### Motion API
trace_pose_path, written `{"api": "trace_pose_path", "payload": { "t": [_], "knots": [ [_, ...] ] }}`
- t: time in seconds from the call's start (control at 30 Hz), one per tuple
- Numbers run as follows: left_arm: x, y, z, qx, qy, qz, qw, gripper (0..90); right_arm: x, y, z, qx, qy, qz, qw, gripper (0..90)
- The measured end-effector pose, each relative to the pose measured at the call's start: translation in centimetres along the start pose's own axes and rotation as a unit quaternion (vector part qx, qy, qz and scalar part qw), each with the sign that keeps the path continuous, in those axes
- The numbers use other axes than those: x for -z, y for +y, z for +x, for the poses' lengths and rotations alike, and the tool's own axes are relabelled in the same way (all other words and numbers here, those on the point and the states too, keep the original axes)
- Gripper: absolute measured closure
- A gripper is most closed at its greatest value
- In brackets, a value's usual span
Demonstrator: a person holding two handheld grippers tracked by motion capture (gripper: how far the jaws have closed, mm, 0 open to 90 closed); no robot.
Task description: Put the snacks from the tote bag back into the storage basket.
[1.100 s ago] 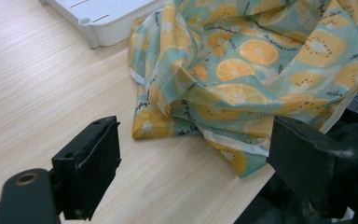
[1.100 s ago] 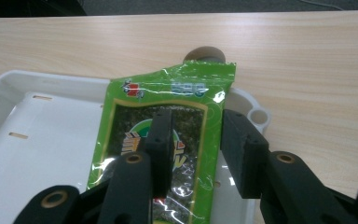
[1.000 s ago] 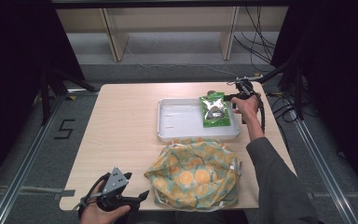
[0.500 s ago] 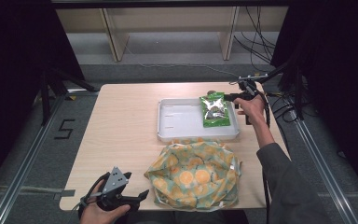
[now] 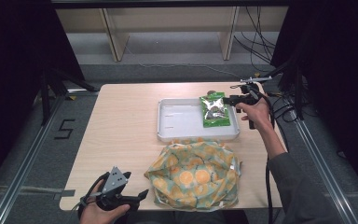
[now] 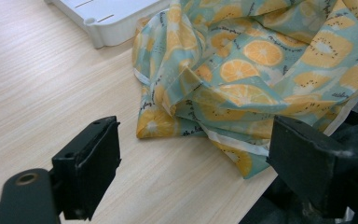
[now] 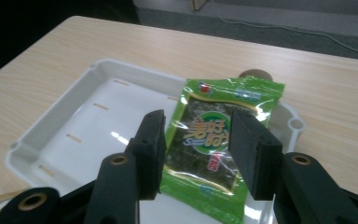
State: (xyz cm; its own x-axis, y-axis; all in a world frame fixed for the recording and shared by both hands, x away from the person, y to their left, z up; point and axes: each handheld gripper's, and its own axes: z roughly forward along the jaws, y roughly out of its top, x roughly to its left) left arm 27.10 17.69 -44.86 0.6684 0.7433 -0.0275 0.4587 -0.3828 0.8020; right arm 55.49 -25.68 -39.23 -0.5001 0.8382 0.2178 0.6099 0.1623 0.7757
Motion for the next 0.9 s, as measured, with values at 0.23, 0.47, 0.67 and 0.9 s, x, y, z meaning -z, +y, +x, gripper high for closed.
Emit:
{"api": "trace_pose_path", "payload": {
  "t": [0.23, 0.47, 0.67, 0.9],
  "knots": [
    [0.0, 0.0, 0.0, 0.001, 0.001, 0.0, 1.0, 15.9, 1.4, -0.5, 1.4, 0.014, 0.019, -0.007, 0.9997, 55.2],
    [0.0, 0.0, 0.0, 0.0, 0.003, -0.001, 1.0, 16.0, 2.0, -1.1, 2.1, 0.026, 0.029, -0.008, 0.9992, 53.5],
    [0.0, 0.0, 0.1, -0.004, 0.003, -0.001, 1.0, 16.0, 2.6, -1.9, 2.6, 0.039, 0.04, -0.002, 0.9984, 50.6],
    [0.0, 0.0, 0.1, -0.006, 0.001, -0.001, 1.0, 15.9, 3.6, -2.7, 2.8, 0.051, 0.045, -0.006, 0.9977, 48.0]
  ]
}}
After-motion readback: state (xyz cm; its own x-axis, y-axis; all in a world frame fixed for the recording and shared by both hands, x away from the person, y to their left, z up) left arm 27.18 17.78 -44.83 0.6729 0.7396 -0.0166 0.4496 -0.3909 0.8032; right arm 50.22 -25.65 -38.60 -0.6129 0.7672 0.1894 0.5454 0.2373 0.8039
